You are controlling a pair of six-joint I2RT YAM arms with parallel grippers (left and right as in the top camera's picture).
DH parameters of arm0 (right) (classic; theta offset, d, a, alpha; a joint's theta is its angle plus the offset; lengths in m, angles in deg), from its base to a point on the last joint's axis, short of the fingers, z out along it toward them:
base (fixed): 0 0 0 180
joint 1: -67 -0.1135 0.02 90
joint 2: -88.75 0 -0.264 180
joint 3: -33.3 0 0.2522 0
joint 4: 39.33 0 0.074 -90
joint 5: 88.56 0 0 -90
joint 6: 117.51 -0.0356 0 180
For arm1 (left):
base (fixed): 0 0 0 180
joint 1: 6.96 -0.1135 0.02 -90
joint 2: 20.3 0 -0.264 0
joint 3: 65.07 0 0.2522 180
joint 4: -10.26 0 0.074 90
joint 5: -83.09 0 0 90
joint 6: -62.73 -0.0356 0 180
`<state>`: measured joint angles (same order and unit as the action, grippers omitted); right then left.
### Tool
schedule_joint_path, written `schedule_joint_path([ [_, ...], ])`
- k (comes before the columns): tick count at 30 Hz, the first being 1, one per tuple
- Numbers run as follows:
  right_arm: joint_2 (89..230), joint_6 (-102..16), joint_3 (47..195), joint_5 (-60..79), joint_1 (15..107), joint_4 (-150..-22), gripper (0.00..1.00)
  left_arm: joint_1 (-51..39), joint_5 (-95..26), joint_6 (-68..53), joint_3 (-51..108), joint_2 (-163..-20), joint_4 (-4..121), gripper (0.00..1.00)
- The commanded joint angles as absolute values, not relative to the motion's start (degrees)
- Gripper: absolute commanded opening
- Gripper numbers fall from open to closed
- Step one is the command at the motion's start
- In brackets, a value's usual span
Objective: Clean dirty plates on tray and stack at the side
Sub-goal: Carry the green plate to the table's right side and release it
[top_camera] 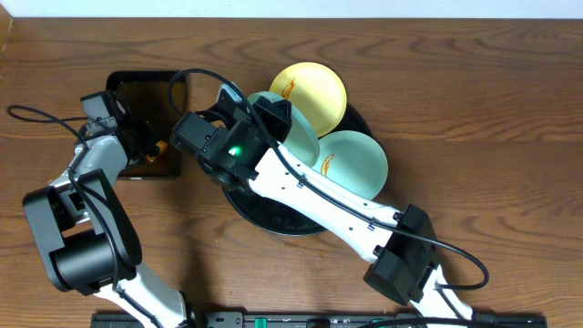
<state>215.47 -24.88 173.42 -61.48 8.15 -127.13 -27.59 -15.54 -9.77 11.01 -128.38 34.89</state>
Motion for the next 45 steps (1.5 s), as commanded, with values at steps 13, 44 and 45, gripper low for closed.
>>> schedule_joint_path([
  [13, 215.71, -42.91, 174.60, -6.53, 27.06, -127.33, 0.01, -27.85, -14.81, -10.95, 10.66, -129.07, 36.64, 0.08],
  [44, 215.73, -40.72, 155.87, 13.27, 78.55, -117.32, 0.01, -27.85, -14.81, -10.95, 10.66, -129.10, 36.79, 0.08],
  [45, 215.73, -40.85, 154.63, 13.29, 78.53, -116.22, 0.01, -27.85, -14.81, -10.95, 10.66, -129.07, 36.79, 0.08],
])
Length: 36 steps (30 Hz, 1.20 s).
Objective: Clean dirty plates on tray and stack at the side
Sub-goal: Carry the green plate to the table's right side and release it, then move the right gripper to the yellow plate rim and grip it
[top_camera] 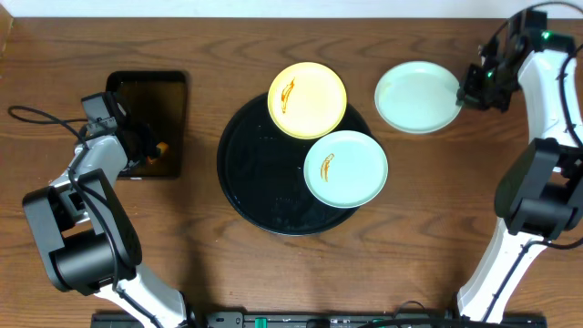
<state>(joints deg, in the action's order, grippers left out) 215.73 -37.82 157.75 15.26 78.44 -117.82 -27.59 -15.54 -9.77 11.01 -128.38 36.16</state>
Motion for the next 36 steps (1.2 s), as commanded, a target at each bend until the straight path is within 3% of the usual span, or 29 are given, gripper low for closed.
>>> schedule_joint_path([
  [1, 215.73, -41.23, 153.60, 13.23, 78.46, -115.39, 0.01, -27.85, -14.81, -10.95, 10.66, -129.07, 36.79, 0.08],
  [2, 215.73, -41.23, 152.59, 13.25, 78.42, -114.65, 0.06, -27.85, -14.81, -10.97, 10.66, -129.07, 36.79, 0.08],
  [3, 215.73, -41.20, 152.07, 13.23, 78.42, -114.39, 0.26, -27.85, -14.81, -10.95, 10.66, -129.10, 36.77, 0.08],
  [4, 215.73, -41.23, 152.05, 13.25, 78.38, -114.54, 0.38, -27.85, -14.81, -10.97, 10.66, -129.07, 36.75, 0.08],
  [5, 215.73, -41.23, 152.07, 13.29, 78.38, -114.89, 0.41, -27.85, -14.81, -10.95, 10.66, -129.10, 36.73, 0.08],
  [15, 212.76, -39.02, 159.54, 24.16, 75.38, -123.52, 0.38, -27.85, -14.81, -10.95, 10.66, -129.10, 36.38, 0.08],
  [22, 208.96, -39.04, 162.19, 22.60, 65.70, -119.72, 0.56, -27.85, -14.81, -10.95, 10.66, -129.10, 36.38, 0.08],
  [25, 209.77, -39.96, 161.88, 19.11, 60.71, -117.36, 0.63, -27.85, -14.81, -10.95, 10.66, -129.10, 36.38, 0.08],
  [29, 212.24, -45.82, 161.62, 9.01, 53.76, -113.54, 0.63, -27.85, -14.81, -10.95, 10.66, -129.10, 36.42, 0.09],
  [36, 217.26, -57.51, 161.62, -8.17, 45.13, -110.67, 0.52, -27.85, -14.81, -10.95, 10.66, -129.10, 36.82, 0.08],
])
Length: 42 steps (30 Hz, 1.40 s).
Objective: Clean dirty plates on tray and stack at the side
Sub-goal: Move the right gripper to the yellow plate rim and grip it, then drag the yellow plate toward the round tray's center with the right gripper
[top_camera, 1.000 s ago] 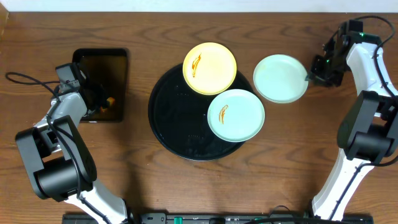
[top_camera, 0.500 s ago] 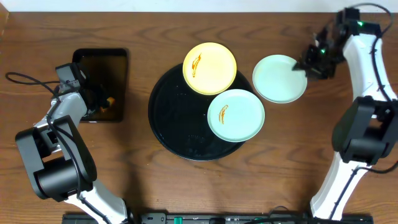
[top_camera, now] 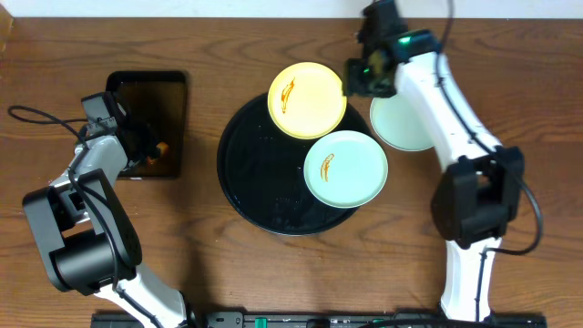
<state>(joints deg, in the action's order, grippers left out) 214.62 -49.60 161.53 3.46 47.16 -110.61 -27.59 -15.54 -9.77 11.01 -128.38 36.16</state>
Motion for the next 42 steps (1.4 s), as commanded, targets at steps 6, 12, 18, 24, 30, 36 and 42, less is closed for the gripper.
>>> schedule_joint_path([
  [6, 222.31, -59.00, 161.62, -9.50, 42.75, -109.43, 0.48, -27.85, -14.81, -10.95, 10.66, -129.10, 36.75, 0.08],
  [12, 225.22, -59.19, 161.62, -7.71, 42.84, -108.14, 0.45, -27.85, -14.81, -10.95, 10.66, -129.07, 36.77, 0.08],
  [18, 225.72, -59.21, 161.62, -6.57, 42.68, -107.88, 0.27, -27.85, -14.81, -10.95, 10.66, -129.10, 36.75, 0.09],
  [24, 225.81, -59.19, 161.62, -1.42, 42.57, -107.20, 0.03, -27.85, -14.84, -10.95, 10.66, -129.07, 36.75, 0.08],
  [30, 225.81, -56.39, 161.64, 4.79, 42.18, -104.82, 0.01, -27.85, -14.97, -10.95, 10.69, -129.07, 36.60, 0.08],
  [36, 224.54, -53.55, 161.82, 13.64, 41.81, -102.98, 0.01, -27.85, -18.49, -10.97, 10.82, -127.68, 35.68, 0.08],
  [42, 221.52, -50.78, 161.82, 18.74, 41.76, -102.48, 0.01, -27.83, -18.46, -11.19, 10.79, -122.34, 35.66, 0.07],
])
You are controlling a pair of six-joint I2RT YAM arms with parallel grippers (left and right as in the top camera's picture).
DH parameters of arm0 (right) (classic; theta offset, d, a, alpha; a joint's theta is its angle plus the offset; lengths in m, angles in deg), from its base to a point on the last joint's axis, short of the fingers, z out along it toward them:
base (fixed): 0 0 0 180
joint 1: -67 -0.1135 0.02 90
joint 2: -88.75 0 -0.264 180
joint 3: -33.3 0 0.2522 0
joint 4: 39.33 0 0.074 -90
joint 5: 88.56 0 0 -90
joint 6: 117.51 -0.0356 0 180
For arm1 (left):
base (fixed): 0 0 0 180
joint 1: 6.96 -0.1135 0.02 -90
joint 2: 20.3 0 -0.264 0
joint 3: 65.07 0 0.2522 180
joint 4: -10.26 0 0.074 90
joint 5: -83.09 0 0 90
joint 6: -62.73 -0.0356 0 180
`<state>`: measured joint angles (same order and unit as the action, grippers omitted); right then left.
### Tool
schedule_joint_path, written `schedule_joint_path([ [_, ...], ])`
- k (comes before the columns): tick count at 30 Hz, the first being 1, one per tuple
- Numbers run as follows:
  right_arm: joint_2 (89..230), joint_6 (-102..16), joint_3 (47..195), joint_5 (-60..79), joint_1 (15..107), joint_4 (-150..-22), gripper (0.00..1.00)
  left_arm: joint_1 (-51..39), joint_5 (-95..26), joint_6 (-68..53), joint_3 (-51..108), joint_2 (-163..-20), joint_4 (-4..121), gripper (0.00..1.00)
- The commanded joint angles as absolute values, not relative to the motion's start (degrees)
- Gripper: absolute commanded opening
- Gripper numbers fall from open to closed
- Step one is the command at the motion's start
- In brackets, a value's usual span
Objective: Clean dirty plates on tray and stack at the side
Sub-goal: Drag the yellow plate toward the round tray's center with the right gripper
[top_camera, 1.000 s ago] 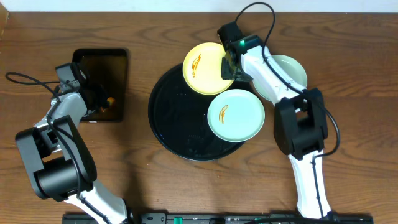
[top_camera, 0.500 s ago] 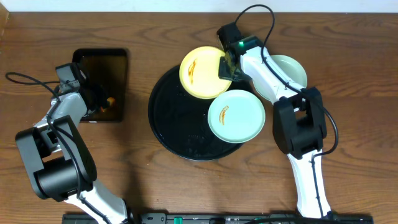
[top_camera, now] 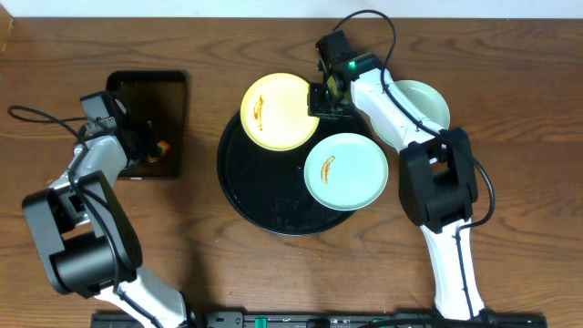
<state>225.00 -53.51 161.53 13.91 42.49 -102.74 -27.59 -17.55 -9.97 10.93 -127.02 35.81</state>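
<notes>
A yellow plate (top_camera: pixel 278 111) with an orange smear lies over the upper left rim of the round black tray (top_camera: pixel 264 200). My right gripper (top_camera: pixel 319 100) is shut on that plate's right rim. A pale green plate (top_camera: pixel 346 170) with an orange smear lies on the tray's right side. A clean pale green plate (top_camera: pixel 426 102) rests on the table to the right, partly hidden behind the right arm. My left gripper (top_camera: pixel 155 148) hovers at the small black rectangular tray (top_camera: pixel 150 100), with a small orange pad (top_camera: pixel 163 148) at its fingertips.
The left arm (top_camera: pixel 86 182) bends along the table's left side, with a cable (top_camera: pixel 27 114) looping beside it. The right arm's base link (top_camera: pixel 442 191) stands right of the round tray. Bare wood lies in front of both trays.
My right gripper has moved left and down from the gap between the two upper plates to the yellow plate's right rim. The yellow plate now sits further left. The left arm has not moved.
My right arm first reached across the tray, holding a pale green plate near the left gripper. Then that plate lay on the table at the right. The gripper then stood beside the yellow plate, and now grips it, shifted left.
</notes>
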Motion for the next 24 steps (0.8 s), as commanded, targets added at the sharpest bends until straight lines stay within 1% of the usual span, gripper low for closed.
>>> schedule_joint_path([
  [1, 221.11, -50.80, 161.82, 19.06, 41.72, -102.56, 0.01, -27.78, -18.46, -11.19, 10.79, -121.40, 35.68, 0.07],
  [7, 220.67, -50.87, 161.80, 22.95, 40.54, -104.44, 0.01, -27.78, -18.51, -11.17, 10.79, -118.28, 36.16, 0.08],
  [11, 220.67, -51.21, 161.80, 21.99, 38.29, -107.24, 0.01, -27.78, -18.49, -11.17, 10.77, -118.63, 36.97, 0.07],
  [18, 220.67, -54.08, 161.75, 9.64, 35.03, -113.03, 0.01, -27.74, -24.19, -11.15, 10.79, -117.73, 36.86, 0.07],
  [24, 220.69, -54.06, 161.64, 9.56, 34.16, -115.04, 0.01, -27.74, -27.47, -11.10, 10.79, -114.17, 37.56, 0.07],
])
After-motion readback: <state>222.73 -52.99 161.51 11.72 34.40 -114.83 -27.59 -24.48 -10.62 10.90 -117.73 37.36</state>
